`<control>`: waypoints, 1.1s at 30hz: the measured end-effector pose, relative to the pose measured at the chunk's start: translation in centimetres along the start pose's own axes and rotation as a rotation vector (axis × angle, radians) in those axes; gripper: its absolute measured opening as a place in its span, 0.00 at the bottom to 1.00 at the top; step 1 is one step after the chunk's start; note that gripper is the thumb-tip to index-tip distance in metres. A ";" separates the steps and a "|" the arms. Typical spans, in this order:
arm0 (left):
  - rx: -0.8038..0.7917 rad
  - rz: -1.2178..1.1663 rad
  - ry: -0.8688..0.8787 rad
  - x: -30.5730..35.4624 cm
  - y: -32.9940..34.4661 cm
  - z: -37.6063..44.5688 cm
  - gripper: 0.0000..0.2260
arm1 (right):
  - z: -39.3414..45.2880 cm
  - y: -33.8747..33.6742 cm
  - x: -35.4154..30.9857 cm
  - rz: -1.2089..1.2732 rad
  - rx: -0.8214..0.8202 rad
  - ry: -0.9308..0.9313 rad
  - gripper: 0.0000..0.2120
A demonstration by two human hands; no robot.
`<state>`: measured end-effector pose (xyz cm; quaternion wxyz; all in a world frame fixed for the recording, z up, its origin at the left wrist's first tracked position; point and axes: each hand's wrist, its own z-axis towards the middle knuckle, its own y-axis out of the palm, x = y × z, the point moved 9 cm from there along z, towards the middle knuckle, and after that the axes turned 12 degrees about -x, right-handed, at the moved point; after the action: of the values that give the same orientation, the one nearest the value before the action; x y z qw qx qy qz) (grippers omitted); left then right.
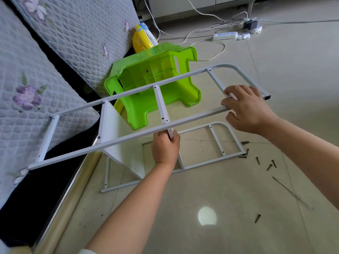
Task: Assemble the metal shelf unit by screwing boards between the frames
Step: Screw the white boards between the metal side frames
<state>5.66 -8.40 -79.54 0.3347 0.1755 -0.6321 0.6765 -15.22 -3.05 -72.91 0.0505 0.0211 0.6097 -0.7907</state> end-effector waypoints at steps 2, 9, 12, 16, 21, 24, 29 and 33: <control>-0.033 -0.012 -0.010 -0.2 0.1 -0.2 0.10 | 0.1 -0.4 -0.8 0.010 0.013 -0.027 0.21; -0.104 -0.022 -0.022 -0.9 0.2 -0.3 0.15 | 4.1 -0.4 -5.4 0.252 -0.085 -0.030 0.16; -0.105 -0.014 -0.007 -1.3 0.4 -0.3 0.11 | 5.7 1.4 -7.1 0.312 -0.270 -0.014 0.22; -0.088 0.024 0.037 -1.8 0.6 -0.3 0.10 | 7.2 3.9 -8.4 0.235 -0.485 -0.029 0.30; -0.018 0.034 0.093 -1.8 0.1 -0.2 0.09 | 8.5 4.6 -9.9 0.227 -0.608 -0.084 0.39; -0.040 0.031 0.102 -1.7 0.0 -0.4 0.08 | 9.0 5.1 -10.3 0.186 -0.639 -0.132 0.39; -0.235 0.130 0.032 -1.7 0.7 -0.2 0.13 | 9.1 5.6 -10.1 0.213 -0.657 -0.131 0.39; -0.092 0.158 0.348 0.3 -3.1 -1.8 0.17 | 8.7 5.6 -9.4 0.262 -0.662 -0.113 0.40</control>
<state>7.91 -6.67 -77.33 0.3923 -0.0100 -0.6068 0.6912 -5.07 -12.40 -75.20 0.1891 0.0378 0.8211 -0.5372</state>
